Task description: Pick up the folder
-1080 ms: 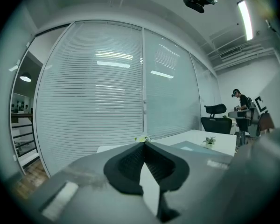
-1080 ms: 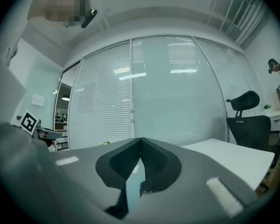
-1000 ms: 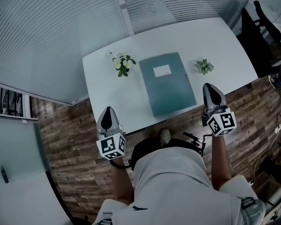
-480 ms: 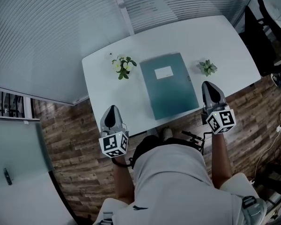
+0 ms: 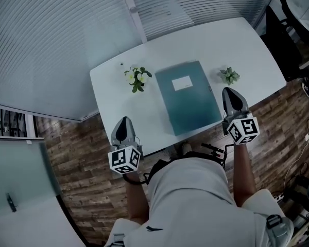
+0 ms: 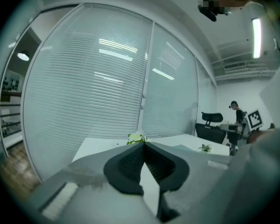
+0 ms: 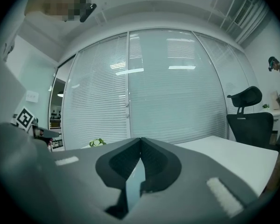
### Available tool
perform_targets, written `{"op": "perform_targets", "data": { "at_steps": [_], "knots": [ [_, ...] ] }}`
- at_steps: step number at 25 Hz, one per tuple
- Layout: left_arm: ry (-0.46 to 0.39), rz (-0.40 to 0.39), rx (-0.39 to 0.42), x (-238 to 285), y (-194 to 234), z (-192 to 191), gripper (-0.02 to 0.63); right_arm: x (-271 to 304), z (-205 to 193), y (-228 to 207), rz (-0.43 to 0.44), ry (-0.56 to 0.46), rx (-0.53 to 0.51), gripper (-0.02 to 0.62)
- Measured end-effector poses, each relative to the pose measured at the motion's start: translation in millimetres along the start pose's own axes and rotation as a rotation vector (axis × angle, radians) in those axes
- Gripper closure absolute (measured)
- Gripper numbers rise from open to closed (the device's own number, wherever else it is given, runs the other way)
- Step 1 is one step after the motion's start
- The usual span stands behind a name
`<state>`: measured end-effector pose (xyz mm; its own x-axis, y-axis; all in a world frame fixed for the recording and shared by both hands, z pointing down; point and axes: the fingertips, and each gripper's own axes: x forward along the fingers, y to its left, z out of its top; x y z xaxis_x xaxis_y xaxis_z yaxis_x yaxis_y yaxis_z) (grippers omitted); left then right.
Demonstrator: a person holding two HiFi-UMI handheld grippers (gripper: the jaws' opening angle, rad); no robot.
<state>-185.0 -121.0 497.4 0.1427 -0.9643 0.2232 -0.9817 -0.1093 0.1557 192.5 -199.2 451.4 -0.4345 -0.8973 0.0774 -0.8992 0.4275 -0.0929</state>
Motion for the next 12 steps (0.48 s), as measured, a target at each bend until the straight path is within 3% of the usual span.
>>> {"op": "perform_targets", "data": {
  "at_steps": [2, 7, 9, 12],
  "knots": [
    [-0.014, -0.019, -0.07, 1, 3, 2, 0.6, 3, -4, -1, -0.006, 0.018, -0.004, 0.594],
    [-0.008, -0.036, -0.09, 3, 8, 1, 0.6, 15, -23, -3, -0.023, 0.113, -0.026, 0.587],
    [-0.009, -0.051, -0.145, 5, 10, 0, 0.6, 24, -39, -5, -0.014, 0.194, -0.027, 0.537],
    [-0.001, -0.062, -0.163, 6, 12, -1, 0.6, 38, -68, -4, 0.04, 0.35, -0.012, 0.387]
  ]
}}
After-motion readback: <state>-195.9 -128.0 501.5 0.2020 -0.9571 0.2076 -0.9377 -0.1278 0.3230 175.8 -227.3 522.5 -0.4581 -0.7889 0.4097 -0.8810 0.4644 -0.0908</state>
